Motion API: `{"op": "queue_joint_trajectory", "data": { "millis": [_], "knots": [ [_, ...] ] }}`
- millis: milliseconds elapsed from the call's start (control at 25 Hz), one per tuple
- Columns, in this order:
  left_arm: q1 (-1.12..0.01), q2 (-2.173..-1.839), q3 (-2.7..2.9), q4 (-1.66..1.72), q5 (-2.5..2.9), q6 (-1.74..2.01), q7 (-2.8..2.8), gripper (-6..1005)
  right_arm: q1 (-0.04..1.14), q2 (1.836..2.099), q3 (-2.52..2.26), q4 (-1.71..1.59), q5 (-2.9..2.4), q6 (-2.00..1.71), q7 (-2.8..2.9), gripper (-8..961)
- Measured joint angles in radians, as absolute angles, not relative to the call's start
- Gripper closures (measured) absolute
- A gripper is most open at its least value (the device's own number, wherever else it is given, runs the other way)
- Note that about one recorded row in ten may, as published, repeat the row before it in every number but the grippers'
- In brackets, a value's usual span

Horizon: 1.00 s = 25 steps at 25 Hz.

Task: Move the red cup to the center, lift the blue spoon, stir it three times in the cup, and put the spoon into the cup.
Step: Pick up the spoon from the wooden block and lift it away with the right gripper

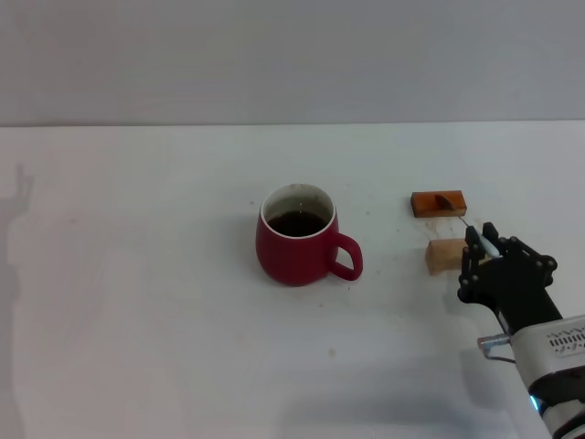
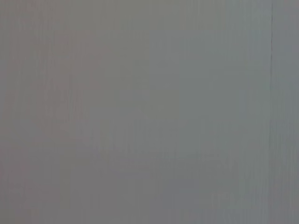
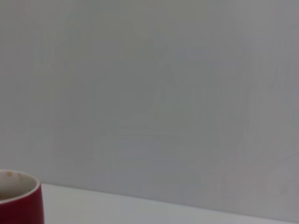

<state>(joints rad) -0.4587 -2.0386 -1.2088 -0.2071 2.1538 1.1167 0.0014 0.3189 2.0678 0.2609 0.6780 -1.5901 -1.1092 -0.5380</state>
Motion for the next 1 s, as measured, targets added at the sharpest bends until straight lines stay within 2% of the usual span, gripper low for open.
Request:
{"op": "queue_joint_trajectory", "data": {
  "millis": [1000],
  "knots": [
    [-0.460, -2.036, -1.209, -0.207, 2.154, 1.117, 0.001, 138, 0.306, 2.076, 0.290, 0.650, -1.582, -1.045, -0.496, 819]
  ]
}}
